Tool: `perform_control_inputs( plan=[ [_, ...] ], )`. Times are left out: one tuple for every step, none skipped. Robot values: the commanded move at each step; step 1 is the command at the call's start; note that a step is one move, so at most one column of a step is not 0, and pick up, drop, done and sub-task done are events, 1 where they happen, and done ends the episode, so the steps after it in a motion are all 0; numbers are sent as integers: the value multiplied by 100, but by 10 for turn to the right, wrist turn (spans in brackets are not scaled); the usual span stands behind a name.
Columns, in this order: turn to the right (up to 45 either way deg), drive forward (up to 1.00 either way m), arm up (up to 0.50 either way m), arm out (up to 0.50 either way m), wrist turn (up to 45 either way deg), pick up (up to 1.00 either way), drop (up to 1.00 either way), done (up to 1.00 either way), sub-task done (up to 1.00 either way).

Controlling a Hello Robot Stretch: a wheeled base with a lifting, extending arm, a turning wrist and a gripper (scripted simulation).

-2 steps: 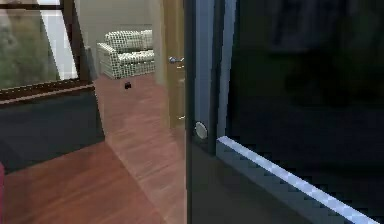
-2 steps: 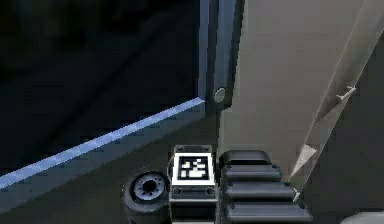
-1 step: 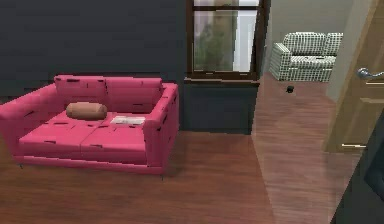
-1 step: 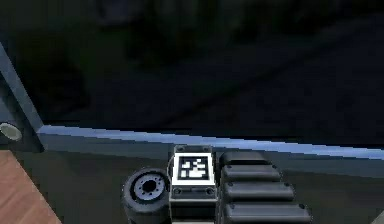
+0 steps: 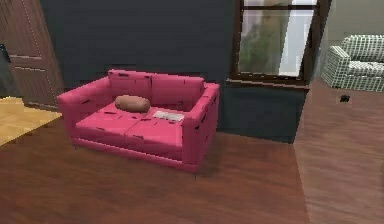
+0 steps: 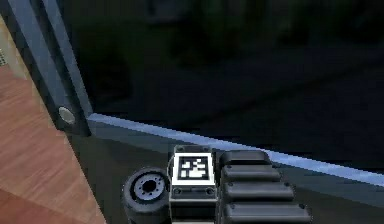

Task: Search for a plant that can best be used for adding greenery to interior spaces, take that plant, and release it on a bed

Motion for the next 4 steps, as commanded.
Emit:
perform_control_inputs(
  plan=[
    [0,20,0,0,0,0,0,0,0],
    [300,0,0,0,0,0,0,0,0],
    [0,85,0,0,0,0,0,0,0],
    [210,0,0,0,0,0,0,0,0]
  ],
)
